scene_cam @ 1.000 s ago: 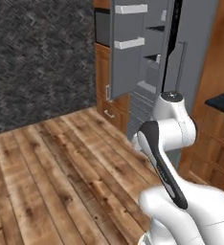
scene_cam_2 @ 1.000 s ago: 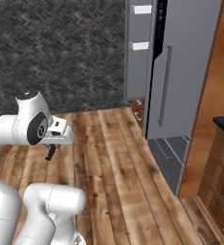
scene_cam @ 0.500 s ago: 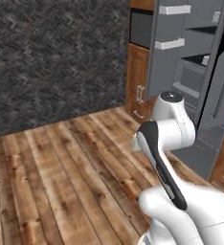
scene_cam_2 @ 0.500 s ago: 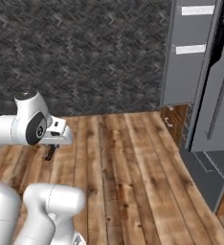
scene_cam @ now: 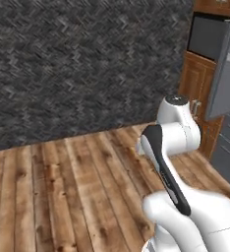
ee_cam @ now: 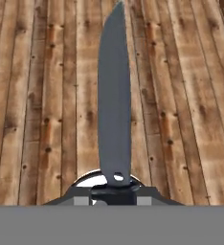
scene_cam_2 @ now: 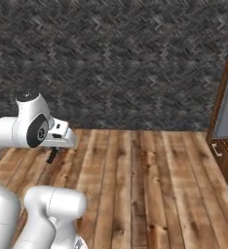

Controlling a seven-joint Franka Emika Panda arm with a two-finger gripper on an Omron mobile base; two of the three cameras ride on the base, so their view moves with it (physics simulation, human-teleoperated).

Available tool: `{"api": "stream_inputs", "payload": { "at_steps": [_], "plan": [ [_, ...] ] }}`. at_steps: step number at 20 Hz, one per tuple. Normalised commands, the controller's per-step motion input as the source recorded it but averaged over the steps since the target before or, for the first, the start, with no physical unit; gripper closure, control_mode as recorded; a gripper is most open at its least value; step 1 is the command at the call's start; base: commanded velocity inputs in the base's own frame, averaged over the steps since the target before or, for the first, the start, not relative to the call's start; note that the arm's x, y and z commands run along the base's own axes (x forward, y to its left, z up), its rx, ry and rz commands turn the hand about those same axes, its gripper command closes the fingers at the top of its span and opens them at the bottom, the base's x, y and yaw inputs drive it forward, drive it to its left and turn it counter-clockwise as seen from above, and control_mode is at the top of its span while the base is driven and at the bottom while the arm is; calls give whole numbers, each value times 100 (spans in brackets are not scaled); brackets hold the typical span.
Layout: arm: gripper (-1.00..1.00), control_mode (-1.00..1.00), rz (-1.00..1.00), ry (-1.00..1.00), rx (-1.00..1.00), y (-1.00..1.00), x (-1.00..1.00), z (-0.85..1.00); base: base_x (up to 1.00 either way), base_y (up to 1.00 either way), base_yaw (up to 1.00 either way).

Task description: Retrieve the butter from the fridge and place it on a plate on the dining table. Then retrieve the butter knife by the fridge and place it near the plate.

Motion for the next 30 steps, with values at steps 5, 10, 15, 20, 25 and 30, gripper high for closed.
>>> {"api": "stream_inputs", "payload": {
  "at_steps": [5,10,15,20,25,30],
  "plan": [
    [100,100,0,0,0,0,0,0,100,53,42],
    [100,100,0,0,0,0,0,0,100,42,50],
    [100,100,0,0,0,0,0,0,100,36,54],
    [100,100,0,0,0,0,0,0,97,5,60],
    [100,100,0,0,0,0,0,0,88,3,63],
    [100,100,0,0,0,0,0,0,64,0,68]
  ]
}}
